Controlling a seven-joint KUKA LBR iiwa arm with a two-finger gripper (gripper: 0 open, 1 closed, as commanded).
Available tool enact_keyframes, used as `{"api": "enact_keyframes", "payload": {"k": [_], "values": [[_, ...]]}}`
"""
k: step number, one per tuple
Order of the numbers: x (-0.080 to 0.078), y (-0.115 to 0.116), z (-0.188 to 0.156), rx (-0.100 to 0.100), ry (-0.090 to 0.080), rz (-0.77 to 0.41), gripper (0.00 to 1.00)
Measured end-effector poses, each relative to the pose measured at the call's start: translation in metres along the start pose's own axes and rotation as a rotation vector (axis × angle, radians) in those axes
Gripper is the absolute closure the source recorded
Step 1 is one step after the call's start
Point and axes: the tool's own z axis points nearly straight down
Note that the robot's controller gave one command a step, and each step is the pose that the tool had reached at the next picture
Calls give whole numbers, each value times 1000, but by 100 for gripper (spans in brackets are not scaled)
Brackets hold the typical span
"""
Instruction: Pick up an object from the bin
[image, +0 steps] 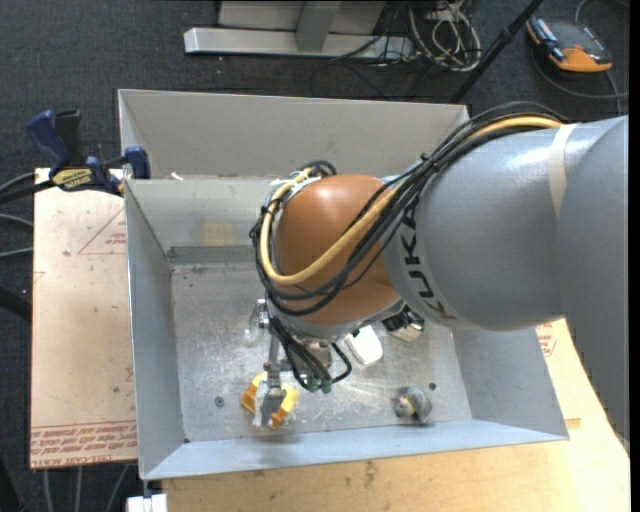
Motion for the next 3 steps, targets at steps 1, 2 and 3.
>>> {"api": "enact_keyframes", "payload": {"k": [1,2,3], "values": [[-2,-1,-4,-1,-7,4,0],[-7,-7,27,-3,-14,-64,0],[-32,-51,108,-9,-19,-270,100]]}}
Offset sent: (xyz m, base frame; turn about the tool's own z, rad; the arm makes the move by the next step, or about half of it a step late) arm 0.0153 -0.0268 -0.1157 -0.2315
